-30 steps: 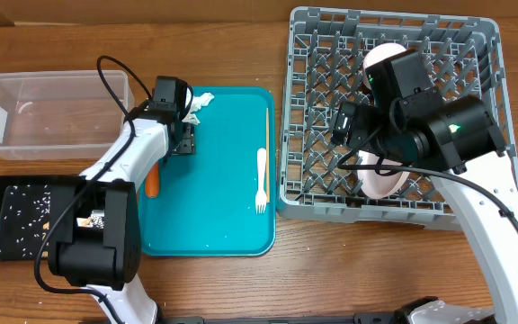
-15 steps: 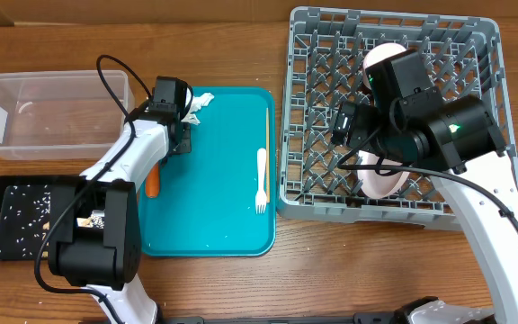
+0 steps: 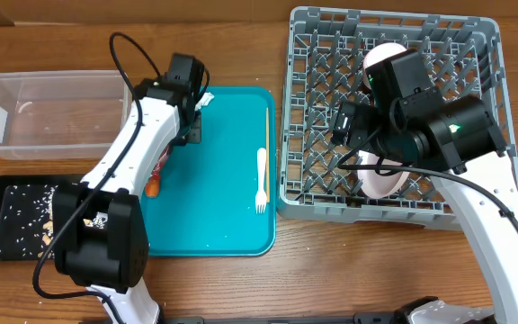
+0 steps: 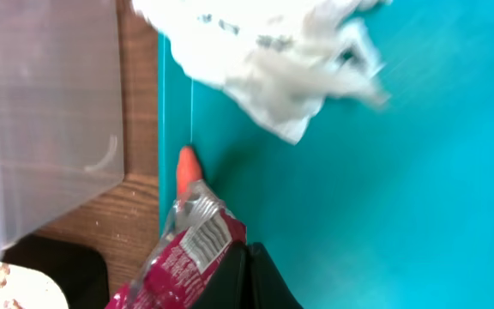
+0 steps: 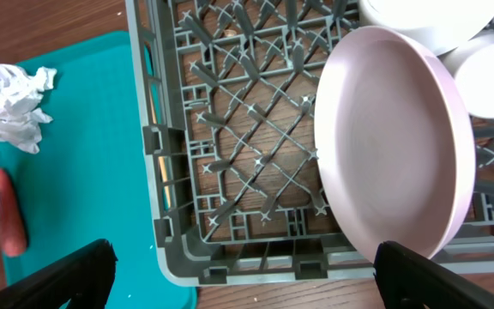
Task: Sort waste into correct bins and load items into the dishwasher rack
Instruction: 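Grasp the red wrapper with the left gripper and drop it in the clear bin, then grasp the white tissue on the tray with the left gripper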
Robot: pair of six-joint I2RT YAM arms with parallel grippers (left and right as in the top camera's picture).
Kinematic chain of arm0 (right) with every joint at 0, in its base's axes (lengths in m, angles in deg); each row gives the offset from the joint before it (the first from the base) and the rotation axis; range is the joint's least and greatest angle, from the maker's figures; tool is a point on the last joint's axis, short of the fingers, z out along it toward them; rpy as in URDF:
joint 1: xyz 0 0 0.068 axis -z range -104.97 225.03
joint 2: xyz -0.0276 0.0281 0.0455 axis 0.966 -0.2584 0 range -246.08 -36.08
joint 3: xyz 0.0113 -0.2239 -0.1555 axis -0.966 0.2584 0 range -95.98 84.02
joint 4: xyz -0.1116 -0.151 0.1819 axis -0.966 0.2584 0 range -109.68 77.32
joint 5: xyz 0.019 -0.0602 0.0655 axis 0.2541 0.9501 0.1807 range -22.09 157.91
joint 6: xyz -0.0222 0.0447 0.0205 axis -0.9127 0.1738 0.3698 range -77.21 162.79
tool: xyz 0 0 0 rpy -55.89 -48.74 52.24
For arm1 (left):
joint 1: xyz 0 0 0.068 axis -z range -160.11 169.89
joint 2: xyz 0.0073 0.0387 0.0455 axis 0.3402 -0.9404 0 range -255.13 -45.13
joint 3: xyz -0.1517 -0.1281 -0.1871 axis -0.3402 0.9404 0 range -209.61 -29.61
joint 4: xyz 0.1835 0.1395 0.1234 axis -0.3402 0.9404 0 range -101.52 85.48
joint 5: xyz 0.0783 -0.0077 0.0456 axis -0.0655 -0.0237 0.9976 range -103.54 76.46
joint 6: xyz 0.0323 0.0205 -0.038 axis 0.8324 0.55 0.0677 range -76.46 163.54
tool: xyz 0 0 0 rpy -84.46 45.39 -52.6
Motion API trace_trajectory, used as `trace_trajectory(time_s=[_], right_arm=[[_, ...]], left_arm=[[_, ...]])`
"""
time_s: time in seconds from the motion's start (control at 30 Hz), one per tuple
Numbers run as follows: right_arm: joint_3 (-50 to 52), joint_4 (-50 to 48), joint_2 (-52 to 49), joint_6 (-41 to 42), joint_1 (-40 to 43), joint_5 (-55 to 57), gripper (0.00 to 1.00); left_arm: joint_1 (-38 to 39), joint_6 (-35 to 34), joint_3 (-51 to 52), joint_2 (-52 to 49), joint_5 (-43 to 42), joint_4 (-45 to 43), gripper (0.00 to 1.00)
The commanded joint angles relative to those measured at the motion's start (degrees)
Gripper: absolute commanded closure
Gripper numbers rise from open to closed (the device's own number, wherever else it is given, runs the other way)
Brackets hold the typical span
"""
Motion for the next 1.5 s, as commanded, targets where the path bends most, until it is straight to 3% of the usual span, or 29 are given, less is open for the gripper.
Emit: trace_trajectory(time_s=[0.0, 0.2, 0.4, 0.53, 0.73, 0.77, 0.8, 0.83, 0.87, 1.1, 1.23, 1.27, 1.37, 1.47], right_arm=[[-0.83, -0.33, 0.00, -0.04, -0.02, 0.61, 0.00], [-0.83, -0.33, 0.00, -0.04, -0.02, 0.61, 0.00], [-0.83, -0.33, 0.00, -0.04, -0.02, 0.61, 0.00], [-0.83, -0.33, 0.00, -0.04, -0.02, 0.61, 0.00], [-0.83, -0.33, 0.00, -0.04, -0.02, 0.61, 0.00], [-0.83, -0.33, 0.00, -0.04, -0.02, 0.61, 0.00], [-0.83, -0.33, 0.00, -0.04, -0.02, 0.61, 0.00], [-0.83, -0.33, 0.00, -0.04, -0.02, 0.61, 0.00], [-0.83, -0.33, 0.00, -0.04, -0.02, 0.61, 0.00], [-0.83, -0.33, 0.00, -0.04, -0.02, 0.61, 0.00], [-0.83, -0.33, 0.00, -0.04, -0.02, 0.61, 0.00], [-0.83, -0.33, 0.00, -0.04, -0.02, 0.61, 0.00], [-0.83, -0.33, 0.00, -0.04, -0.02, 0.61, 0.00], [-0.83, -0.33, 0.00, -0.04, -0.02, 0.61, 0.00]], left_arm=[[0.09, -5.01, -7.02, 3.23, 0.24, 4.35, 0.96], [-1.03, -6.19, -13.25, 7.89, 0.15, 5.86, 0.96], [-9.11, -10.58, -13.40, 10.45, 1.84, -2.93, 0.96], [-17.57, -14.53, -13.25, 7.08, 1.81, -8.50, 0.96], [-26.77, -14.62, -13.25, -1.66, 1.68, -14.58, 0.96], [-27.80, -14.62, -13.25, -2.73, 1.70, -15.08, 0.91], [-29.27, -14.62, -13.25, -4.04, 1.66, -15.56, 0.76], [-30.14, -14.67, -13.25, -4.70, 1.38, -15.54, 0.44], [-30.91, -14.62, -13.25, -5.11, 0.07, -15.56, 0.01], [-32.92, -13.25, -13.46, 1.20, -12.02, -15.43, 0.02], [-30.88, -3.96, -13.46, 10.34, -38.34, -15.98, 0.09], [-29.75, -3.06, -13.46, 11.32, -40.79, -15.96, 0.09], [-23.06, 0.98, -13.46, 11.80, -40.61, -14.16, 0.10], [-16.33, 2.25, -13.46, 9.49, -34.23, -10.73, 0.11]])
